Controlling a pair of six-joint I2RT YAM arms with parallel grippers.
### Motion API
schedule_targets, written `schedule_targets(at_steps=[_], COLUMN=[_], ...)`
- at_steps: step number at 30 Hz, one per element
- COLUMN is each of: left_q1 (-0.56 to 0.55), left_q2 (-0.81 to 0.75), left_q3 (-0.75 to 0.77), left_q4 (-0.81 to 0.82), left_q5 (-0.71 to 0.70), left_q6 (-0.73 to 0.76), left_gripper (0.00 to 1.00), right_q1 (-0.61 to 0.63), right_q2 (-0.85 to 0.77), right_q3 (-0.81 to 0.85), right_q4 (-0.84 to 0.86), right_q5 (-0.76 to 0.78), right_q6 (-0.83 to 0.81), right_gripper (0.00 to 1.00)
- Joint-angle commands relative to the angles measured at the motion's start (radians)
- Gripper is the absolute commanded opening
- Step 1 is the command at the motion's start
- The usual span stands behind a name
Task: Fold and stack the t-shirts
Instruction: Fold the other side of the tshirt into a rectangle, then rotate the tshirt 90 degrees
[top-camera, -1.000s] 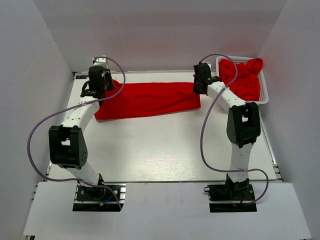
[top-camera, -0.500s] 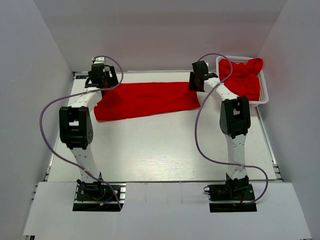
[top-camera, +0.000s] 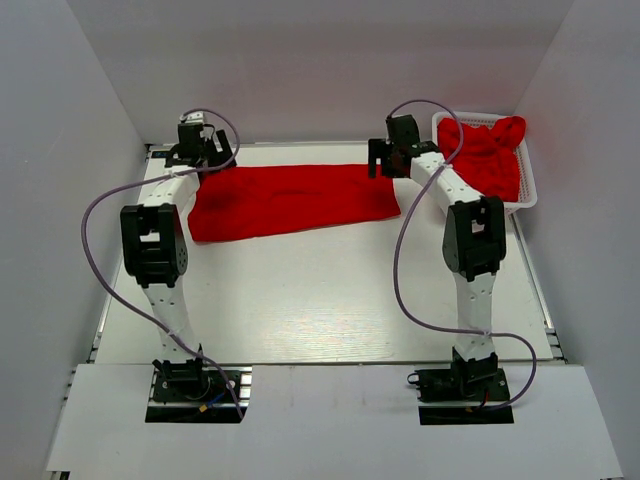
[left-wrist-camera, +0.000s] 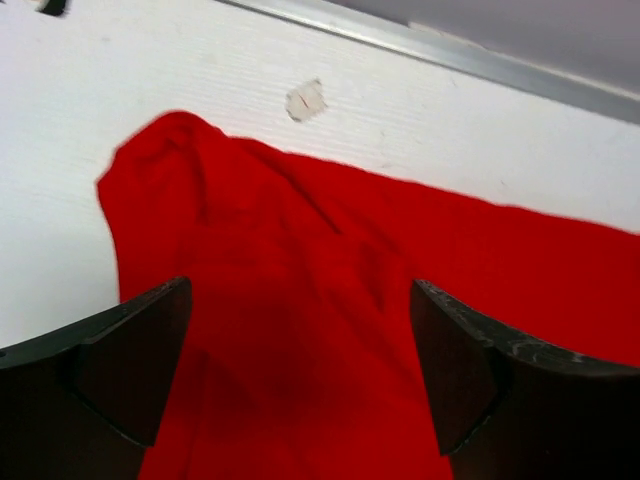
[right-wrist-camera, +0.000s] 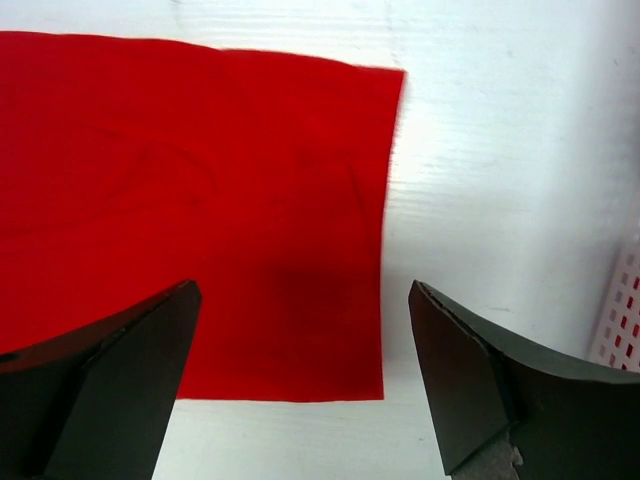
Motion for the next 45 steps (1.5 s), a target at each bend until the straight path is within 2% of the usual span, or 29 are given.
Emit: schedule_targets(at_steps=[1, 6, 9, 14, 19, 22, 23, 25, 26, 29, 33, 35, 37, 38, 45], left_q1=[-0.005, -0.017, -0.017, -0.017, -0.017, -0.017, -0.017, -0.026, -0.026, -0.048, -0.117, -0.176, -0.215, -0.248, -0.319], left_q2=[-0.121, -0.192, -0.203, -0.131, 0.022, 0.128, 0.16, 0.229, 0.301, 0.459, 0.648, 0.696, 0.728, 0.739, 0.799], left_q3=[-0.049, -0.242, -0.321, -0.308, -0.202, -0.07, -0.035, 0.08, 0.122, 0.3, 0.601, 0.662, 0.662, 0.662, 0.671], left_q4=[-0.021, 0.034, 0.054, -0.005, -0.088, -0.111, -0.125, -0.125, -0.125, -0.102, -0.05, -0.024, 0.068, 0.091, 0.208], left_q5=[0.11, 0.251, 0.275, 0.242, 0.232, 0.232, 0.242, 0.309, 0.333, 0.436, 0.6, 0.61, 0.619, 0.628, 0.614], left_q6=[0.007, -0.039, -0.073, -0.087, -0.097, -0.097, -0.097, -0.097, -0.097, -0.116, -0.142, -0.165, -0.194, -0.223, -0.312], left_gripper=[1.0, 1.0, 1.0, 1.0, 1.0, 1.0, 1.0, 1.0, 1.0, 1.0, 1.0, 1.0, 1.0, 1.0, 1.0], right_q1=[0.013, 0.028, 0.028, 0.025, 0.026, 0.026, 0.029, 0.043, 0.048, 0.117, 0.293, 0.42, 0.485, 0.57, 0.729], right_q2=[-0.069, 0.018, 0.09, 0.172, 0.106, 0.005, -0.044, -0.157, -0.188, -0.331, -0.466, -0.489, -0.483, -0.457, -0.343], right_q3=[-0.003, 0.05, 0.106, 0.156, -0.032, -0.24, -0.381, -0.484, -0.626, -0.822, -1.0, -1.026, -1.022, -1.008, -0.878], right_q4=[0.033, 0.051, 0.059, 0.042, 0.059, 0.106, 0.114, 0.169, 0.176, 0.177, 0.163, 0.201, 0.234, 0.238, 0.338], right_q5=[-0.103, -0.163, -0.209, -0.226, -0.24, -0.258, -0.286, -0.309, -0.33, -0.36, -0.529, -0.568, -0.617, -0.624, -0.679], right_q6=[-0.068, -0.086, -0.082, -0.045, 0.004, 0.046, 0.062, 0.087, 0.092, 0.073, 0.056, 0.069, 0.06, 0.052, -0.013], right_gripper=[0.9, 0.9, 0.9, 0.9, 0.9, 0.9, 0.9, 0.9, 0.9, 0.9, 0.9, 0.9, 0.9, 0.9, 0.9])
